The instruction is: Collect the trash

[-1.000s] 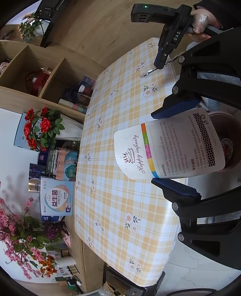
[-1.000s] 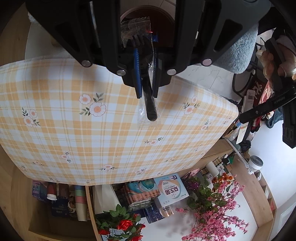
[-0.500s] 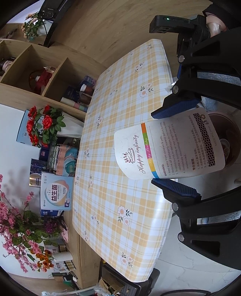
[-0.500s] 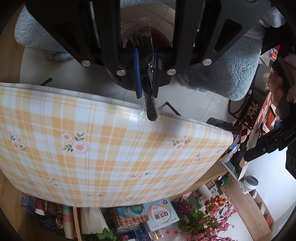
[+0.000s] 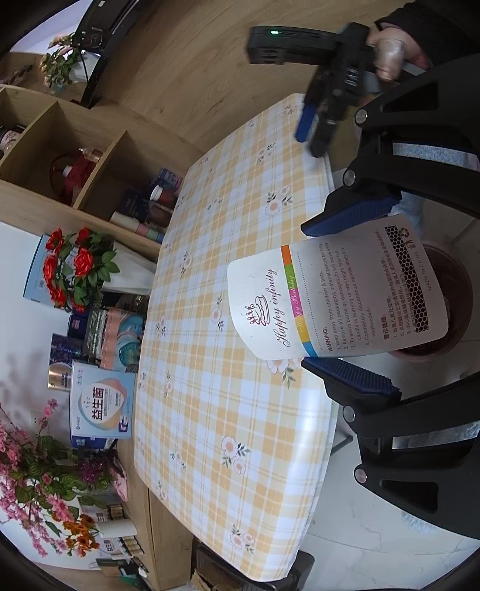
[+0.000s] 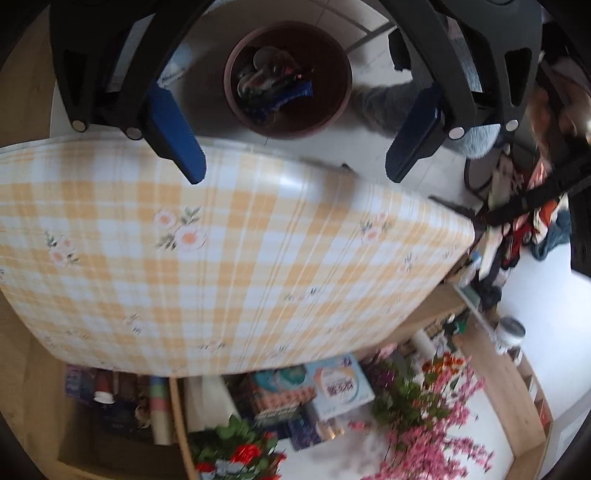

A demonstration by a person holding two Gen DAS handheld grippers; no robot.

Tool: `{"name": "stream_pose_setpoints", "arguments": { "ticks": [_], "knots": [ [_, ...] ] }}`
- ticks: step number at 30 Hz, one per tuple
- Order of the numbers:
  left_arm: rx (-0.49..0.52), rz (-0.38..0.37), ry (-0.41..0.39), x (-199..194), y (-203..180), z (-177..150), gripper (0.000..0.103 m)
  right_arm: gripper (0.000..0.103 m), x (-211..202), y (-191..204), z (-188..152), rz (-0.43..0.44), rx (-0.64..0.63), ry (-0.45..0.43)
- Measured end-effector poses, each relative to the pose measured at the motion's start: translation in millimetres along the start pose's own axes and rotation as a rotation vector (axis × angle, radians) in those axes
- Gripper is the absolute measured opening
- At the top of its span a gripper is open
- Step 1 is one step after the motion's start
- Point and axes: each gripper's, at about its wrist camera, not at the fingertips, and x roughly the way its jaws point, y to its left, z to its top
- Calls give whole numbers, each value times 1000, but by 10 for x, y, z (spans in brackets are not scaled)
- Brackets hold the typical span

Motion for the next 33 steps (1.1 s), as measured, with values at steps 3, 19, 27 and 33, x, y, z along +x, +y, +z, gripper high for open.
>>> {"name": "stream_pose_setpoints", "arguments": {
  "ticks": [3,19,27,33],
  "knots": [
    [13,-20,13,15,-93,-56,65,97,-149,-59,129,-36,14,-57],
    [123,-128,171,345,-565,-347,82,97,-471,-182,271,-126,-6,-165],
    [118,-58,135,296,-470,-262,97,97,-479,-206,228,-163,2,-161],
    [103,29,74,188,-319,-162,97,97,-460,-105,223,-178,-38,-148]
  ]
}}
